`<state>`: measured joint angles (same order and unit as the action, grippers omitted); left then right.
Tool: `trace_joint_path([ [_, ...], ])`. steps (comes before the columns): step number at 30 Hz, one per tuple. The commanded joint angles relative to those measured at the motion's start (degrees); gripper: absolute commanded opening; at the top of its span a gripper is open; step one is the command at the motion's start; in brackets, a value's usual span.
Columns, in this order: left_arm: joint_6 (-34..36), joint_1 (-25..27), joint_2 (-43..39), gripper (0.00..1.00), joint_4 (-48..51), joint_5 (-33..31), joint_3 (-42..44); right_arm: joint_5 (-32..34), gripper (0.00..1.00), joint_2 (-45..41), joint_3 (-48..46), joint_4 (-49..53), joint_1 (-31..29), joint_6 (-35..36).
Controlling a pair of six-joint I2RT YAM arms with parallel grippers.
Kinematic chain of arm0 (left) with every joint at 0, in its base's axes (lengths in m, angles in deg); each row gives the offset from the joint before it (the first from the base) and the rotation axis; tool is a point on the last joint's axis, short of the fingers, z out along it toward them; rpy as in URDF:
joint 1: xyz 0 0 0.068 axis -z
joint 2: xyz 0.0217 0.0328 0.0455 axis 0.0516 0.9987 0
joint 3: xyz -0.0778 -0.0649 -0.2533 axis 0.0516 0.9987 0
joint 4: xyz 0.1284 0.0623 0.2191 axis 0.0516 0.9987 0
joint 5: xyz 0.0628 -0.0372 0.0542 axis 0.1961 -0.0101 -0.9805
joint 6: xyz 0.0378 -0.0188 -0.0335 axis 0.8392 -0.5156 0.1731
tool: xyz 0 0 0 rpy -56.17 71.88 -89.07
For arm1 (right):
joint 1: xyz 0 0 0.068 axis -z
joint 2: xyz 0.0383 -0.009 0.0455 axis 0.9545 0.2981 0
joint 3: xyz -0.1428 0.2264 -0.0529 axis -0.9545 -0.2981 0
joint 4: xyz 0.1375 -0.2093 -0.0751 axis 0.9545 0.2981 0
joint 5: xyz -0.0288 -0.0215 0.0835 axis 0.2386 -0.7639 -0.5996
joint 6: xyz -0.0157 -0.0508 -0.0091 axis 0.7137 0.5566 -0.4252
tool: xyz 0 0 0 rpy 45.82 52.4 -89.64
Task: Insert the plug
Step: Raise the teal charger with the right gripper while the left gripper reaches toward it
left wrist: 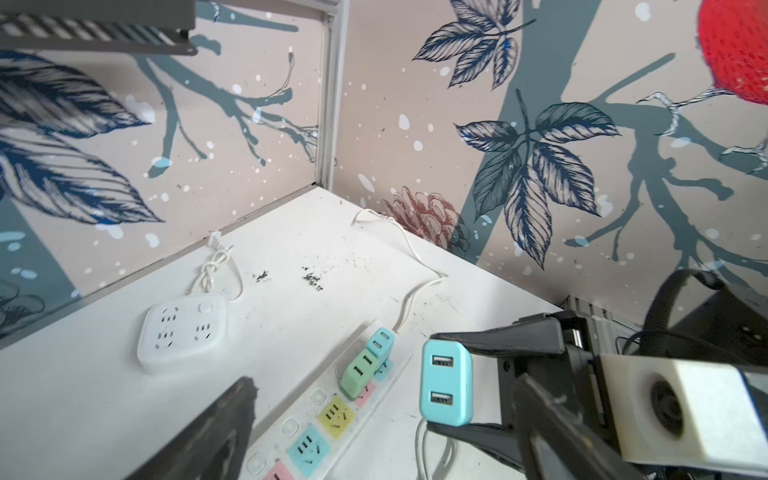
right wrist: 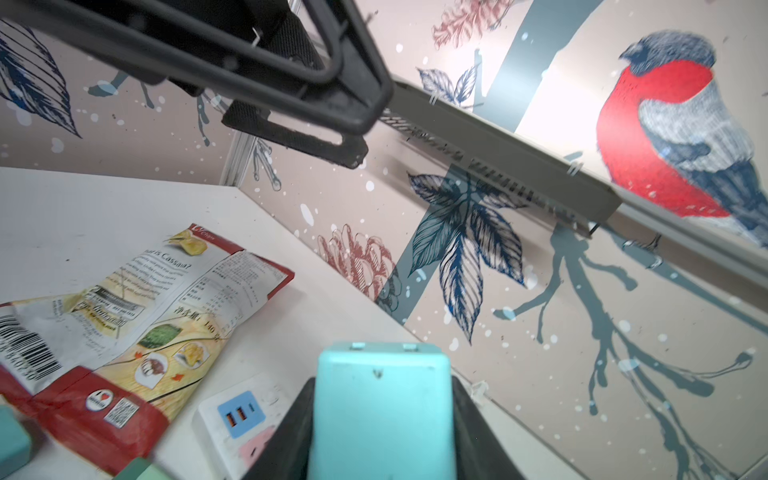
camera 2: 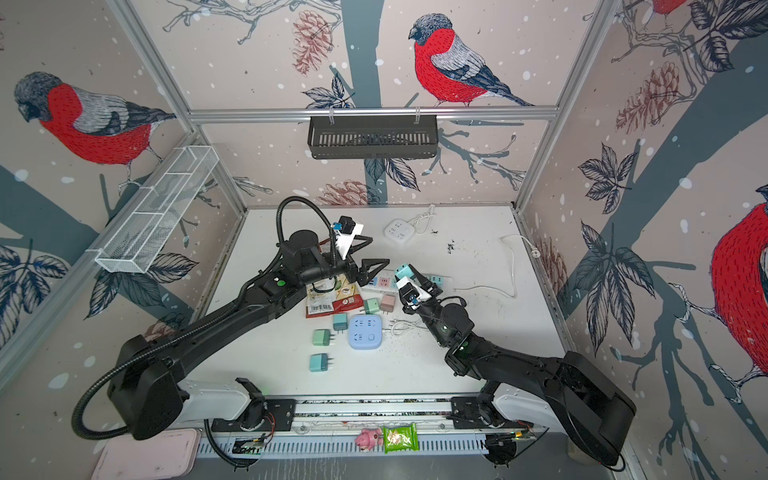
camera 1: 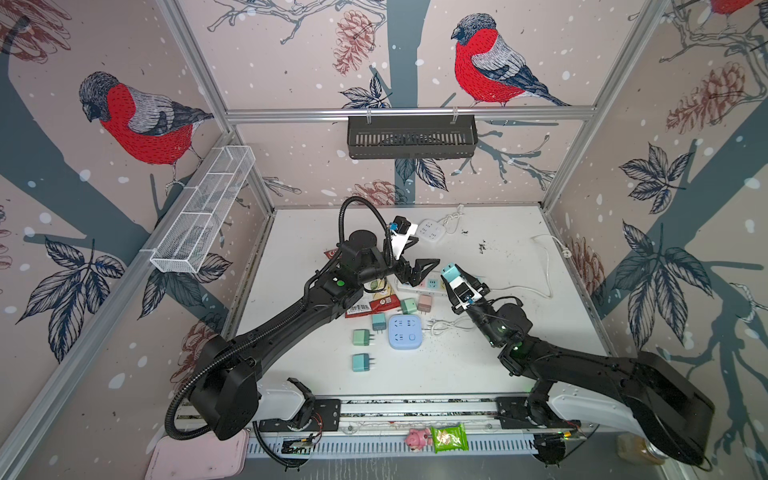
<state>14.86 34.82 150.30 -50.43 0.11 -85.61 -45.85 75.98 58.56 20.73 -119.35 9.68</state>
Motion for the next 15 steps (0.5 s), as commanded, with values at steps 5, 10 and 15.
trace_joint_path([
  [5,4.0,1.8,2.2,0.89,3.8,4.9,-2.9,-3.8,0.01,0.3,-1.0,-11.8,0.6,9.0],
  [10,8.2,5.1,3.6,0.86,8.5,4.2,-5.7,-6.1,0.01,0.8,-1.3,-13.4,1.0,10.2],
  [15,10.2,6.7,5.4,0.80,10.3,3.2,-7.7,-8.6,0.01,-0.7,-1.7,-12.3,0.6,10.5],
])
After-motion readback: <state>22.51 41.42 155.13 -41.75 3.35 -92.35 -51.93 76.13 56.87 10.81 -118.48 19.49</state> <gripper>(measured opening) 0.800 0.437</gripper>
